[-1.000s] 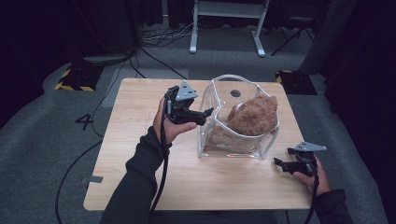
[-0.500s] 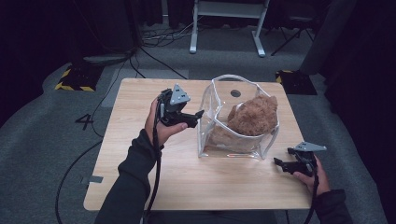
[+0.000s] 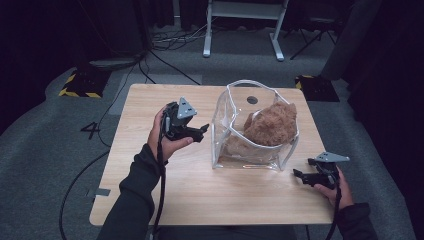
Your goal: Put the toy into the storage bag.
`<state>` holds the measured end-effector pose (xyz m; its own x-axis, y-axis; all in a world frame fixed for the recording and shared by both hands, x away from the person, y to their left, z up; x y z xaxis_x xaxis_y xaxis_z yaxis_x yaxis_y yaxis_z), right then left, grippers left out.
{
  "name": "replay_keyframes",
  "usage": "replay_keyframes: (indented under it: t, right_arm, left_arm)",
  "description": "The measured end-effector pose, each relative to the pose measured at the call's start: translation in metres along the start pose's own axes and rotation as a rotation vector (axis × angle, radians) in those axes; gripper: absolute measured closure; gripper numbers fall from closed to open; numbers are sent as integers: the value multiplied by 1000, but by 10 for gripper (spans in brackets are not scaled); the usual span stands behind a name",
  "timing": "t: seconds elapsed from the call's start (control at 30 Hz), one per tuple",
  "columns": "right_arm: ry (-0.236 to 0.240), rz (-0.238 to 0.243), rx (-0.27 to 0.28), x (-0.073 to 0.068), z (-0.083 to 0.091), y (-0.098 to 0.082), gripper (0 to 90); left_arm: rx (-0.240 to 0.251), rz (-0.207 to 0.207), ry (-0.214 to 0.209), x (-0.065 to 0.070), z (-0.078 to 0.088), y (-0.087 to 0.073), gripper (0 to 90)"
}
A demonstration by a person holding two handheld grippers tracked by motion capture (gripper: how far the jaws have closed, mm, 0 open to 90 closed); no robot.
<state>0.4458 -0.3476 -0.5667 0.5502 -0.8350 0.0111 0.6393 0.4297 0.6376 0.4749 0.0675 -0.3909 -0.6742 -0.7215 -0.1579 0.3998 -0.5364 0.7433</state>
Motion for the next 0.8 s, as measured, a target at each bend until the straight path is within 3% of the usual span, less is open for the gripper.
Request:
replay_keyframes:
  t: [0.8]
  right_arm:
    - [0,0,0,0,0,0,162]
  left_arm:
    - [-106,26,27,-14,-10,-55,168]
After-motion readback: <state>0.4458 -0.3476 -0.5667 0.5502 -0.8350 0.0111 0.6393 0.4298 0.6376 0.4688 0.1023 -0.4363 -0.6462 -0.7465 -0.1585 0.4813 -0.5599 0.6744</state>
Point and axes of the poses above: each handheld gripper's, and its own axes: z roughly backward along the jaws, y roughly out of its top, x roughly to its right, the point moved 9 cm from there along -z, roughly forward along the jaws, and after that the axes turned 8 degrees about -x, right-handed, at the moved point
